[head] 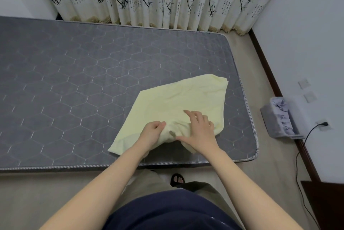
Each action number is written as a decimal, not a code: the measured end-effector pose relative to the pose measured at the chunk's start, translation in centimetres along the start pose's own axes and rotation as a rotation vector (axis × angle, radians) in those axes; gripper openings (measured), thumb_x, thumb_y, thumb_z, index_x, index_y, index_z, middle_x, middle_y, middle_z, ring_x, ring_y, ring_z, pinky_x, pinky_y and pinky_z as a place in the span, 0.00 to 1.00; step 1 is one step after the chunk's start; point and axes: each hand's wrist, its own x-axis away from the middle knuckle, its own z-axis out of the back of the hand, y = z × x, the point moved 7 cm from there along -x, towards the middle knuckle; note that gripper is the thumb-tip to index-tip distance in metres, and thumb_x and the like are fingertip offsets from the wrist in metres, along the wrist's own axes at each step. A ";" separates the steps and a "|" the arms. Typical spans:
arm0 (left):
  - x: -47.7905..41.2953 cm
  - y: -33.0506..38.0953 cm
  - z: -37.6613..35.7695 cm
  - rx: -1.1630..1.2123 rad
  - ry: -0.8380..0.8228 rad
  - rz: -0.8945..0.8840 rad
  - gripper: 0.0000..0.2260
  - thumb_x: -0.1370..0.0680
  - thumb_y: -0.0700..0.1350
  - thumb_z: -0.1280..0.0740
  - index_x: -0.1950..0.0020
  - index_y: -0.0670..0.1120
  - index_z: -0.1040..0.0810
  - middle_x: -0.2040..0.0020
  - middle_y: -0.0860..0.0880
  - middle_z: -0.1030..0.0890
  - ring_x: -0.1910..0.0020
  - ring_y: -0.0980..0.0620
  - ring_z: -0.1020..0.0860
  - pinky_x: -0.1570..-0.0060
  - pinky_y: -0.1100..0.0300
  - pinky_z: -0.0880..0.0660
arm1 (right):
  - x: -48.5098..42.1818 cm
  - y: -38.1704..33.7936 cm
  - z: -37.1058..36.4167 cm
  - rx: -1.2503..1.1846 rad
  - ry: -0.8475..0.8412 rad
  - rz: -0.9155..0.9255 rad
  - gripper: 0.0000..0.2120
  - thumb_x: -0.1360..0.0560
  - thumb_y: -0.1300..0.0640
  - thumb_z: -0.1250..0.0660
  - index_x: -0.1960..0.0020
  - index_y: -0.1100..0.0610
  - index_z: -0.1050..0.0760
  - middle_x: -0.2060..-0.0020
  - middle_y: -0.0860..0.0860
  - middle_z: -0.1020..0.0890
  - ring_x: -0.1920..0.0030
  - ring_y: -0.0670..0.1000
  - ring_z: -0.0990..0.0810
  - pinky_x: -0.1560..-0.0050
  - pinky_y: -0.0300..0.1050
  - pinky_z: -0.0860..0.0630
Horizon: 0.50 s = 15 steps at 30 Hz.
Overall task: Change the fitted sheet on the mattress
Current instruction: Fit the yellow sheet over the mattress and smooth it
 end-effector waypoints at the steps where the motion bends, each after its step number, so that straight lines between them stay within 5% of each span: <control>1: 0.2 0.3 0.1 0.057 0.001 -0.002 0.20 0.18 0.45 0.39 0.69 0.50 0.40 0.72 0.55 0.40 0.70 0.55 0.41 0.68 0.59 0.43 | 0.2 0.6 -0.6 0.030 -0.053 -0.048 0.43 0.35 0.30 0.33 0.26 0.44 0.43 0.34 0.45 0.34 0.34 0.51 0.35 0.35 0.57 0.36; 4: 0.6 1.5 0.4 0.122 -0.013 -0.039 0.20 0.18 0.43 0.40 0.69 0.50 0.40 0.72 0.56 0.40 0.71 0.57 0.42 0.70 0.62 0.44 | 0.8 2.5 -1.6 -0.001 -0.130 -0.140 0.17 0.28 0.42 0.36 0.42 0.47 0.30 0.46 0.47 0.25 0.40 0.55 0.27 0.43 0.55 0.34; 6: 0.7 1.9 0.7 0.101 -0.032 -0.053 0.20 0.18 0.43 0.39 0.69 0.50 0.40 0.70 0.52 0.41 0.68 0.54 0.41 0.65 0.58 0.45 | 1.0 3.7 -0.7 -0.248 -0.030 -0.232 0.05 0.28 0.55 0.40 0.52 0.50 0.30 0.57 0.47 0.25 0.50 0.57 0.23 0.55 0.48 0.31; 9: 1.0 1.7 0.6 -0.079 -0.083 -0.044 0.20 0.18 0.49 0.39 0.68 0.50 0.43 0.68 0.49 0.42 0.65 0.50 0.41 0.61 0.55 0.47 | 0.9 4.4 1.1 -0.745 0.164 -0.281 0.14 0.33 0.64 0.46 0.55 0.52 0.27 0.62 0.45 0.22 0.59 0.49 0.25 0.63 0.34 0.30; 11: 1.4 1.6 0.0 -0.116 -0.139 -0.048 0.21 0.19 0.55 0.40 0.68 0.50 0.42 0.70 0.53 0.40 0.68 0.52 0.40 0.62 0.56 0.45 | 0.3 3.5 1.5 -0.853 0.121 -0.223 0.22 0.30 0.73 0.47 0.48 0.54 0.22 0.53 0.45 0.19 0.51 0.46 0.25 0.54 0.28 0.31; 15: 2.1 3.1 -1.5 -0.018 -0.187 -0.126 0.11 0.30 0.62 0.33 0.65 0.56 0.26 0.68 0.60 0.27 0.68 0.60 0.31 0.64 0.64 0.34 | -0.2 0.5 0.7 -0.850 -0.071 -0.044 0.23 0.29 0.75 0.46 0.57 0.49 0.22 0.60 0.43 0.18 0.56 0.44 0.24 0.55 0.37 0.29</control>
